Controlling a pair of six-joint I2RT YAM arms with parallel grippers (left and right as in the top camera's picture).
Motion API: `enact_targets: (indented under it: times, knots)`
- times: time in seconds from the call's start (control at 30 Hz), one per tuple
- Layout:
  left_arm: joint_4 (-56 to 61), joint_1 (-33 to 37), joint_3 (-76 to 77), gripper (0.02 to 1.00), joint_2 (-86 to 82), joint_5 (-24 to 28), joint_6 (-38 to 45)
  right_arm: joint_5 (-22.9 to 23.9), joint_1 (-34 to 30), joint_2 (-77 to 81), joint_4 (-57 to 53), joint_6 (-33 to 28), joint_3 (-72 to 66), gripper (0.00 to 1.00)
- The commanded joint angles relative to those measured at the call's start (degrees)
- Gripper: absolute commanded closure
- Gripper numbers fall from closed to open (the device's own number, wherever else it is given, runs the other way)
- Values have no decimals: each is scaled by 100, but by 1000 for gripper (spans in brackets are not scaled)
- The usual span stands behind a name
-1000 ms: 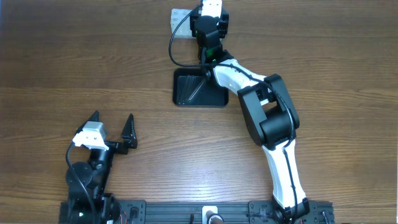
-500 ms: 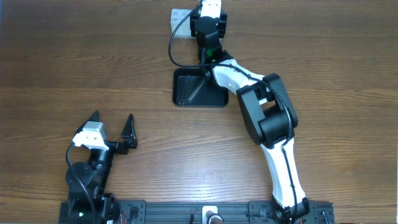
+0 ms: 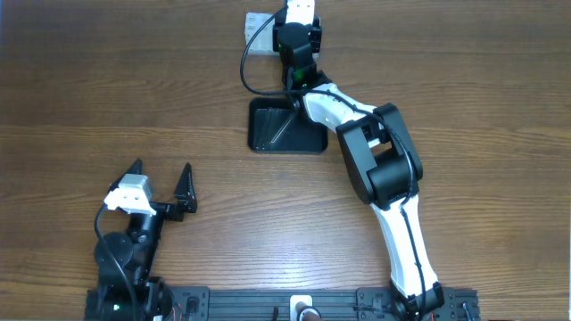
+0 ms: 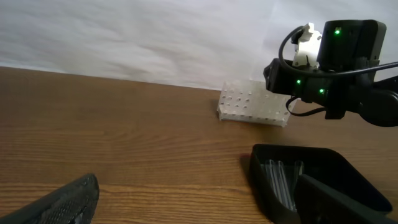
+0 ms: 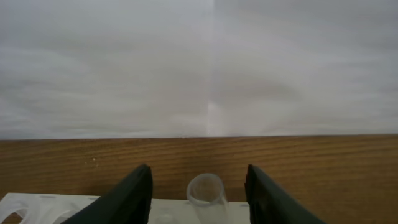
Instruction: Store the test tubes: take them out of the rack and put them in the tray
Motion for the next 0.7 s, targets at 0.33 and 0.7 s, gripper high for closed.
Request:
enact_targets:
  times: [0.33,0.7]
  knots:
    - [-11,31,-24,18,-35,52,-37,-46,-59,87,-44,26,129,649]
    - [-11,31,-24,18,-35,55,-37,-46,-57,87,-85,28,129,755]
